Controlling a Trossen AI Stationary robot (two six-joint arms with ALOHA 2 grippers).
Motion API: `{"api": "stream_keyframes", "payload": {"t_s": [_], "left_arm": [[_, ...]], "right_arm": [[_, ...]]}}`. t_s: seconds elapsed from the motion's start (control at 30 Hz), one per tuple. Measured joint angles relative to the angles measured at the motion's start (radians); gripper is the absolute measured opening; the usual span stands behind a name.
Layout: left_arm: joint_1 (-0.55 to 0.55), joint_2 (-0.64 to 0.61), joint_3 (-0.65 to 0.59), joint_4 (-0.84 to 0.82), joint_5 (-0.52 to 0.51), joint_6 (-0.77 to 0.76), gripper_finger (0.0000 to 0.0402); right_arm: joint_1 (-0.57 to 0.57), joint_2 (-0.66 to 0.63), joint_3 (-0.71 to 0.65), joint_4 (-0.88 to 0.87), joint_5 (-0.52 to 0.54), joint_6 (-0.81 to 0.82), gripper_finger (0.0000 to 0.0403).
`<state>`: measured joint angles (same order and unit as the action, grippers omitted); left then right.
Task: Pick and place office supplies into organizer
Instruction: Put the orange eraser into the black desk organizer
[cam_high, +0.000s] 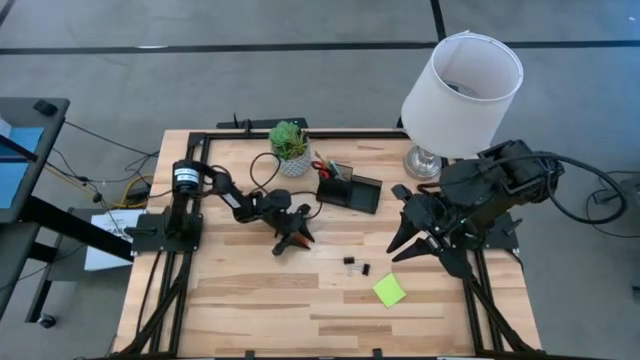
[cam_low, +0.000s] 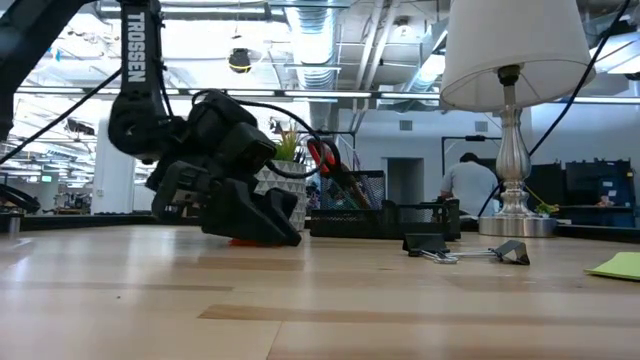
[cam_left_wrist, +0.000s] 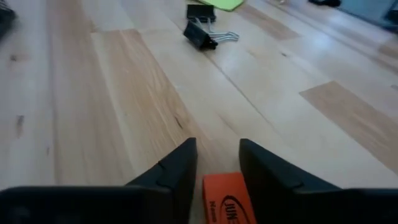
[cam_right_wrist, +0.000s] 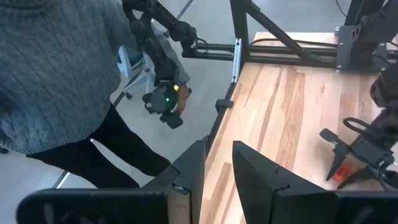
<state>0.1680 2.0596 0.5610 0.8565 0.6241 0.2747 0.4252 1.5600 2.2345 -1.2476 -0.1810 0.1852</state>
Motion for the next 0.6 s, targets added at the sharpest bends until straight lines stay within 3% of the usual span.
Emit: {"api": "stream_keyframes", "payload": {"t_s": [0.1,0.2,0.47,0.6], "left_arm": [[-0.015,0.004,-0.045,0.099,-0.101,-0.018,0.0078],[-0.024,0.005,-0.068,0.15,-0.134,-0.069,0.0044],[-0.053,-0.003,-0.07,0.16,-0.155,-0.222,0.0043],[-0.056,-0.052,-0.063,0.187,-0.21,-0.388,0.0043]], "right_arm": [[0.0,0.0,0.0,-0.004,0.0,0.0,0.0076],[0.0,0.0,0.0,-0.007,0.0,-0.013,0.0076],[0.0,0.0,0.0,-0.009,0.0,-0.059,0.0076],[0.0,0.0,0.0,-0.009,0.0,-0.054,0.0076]]}}
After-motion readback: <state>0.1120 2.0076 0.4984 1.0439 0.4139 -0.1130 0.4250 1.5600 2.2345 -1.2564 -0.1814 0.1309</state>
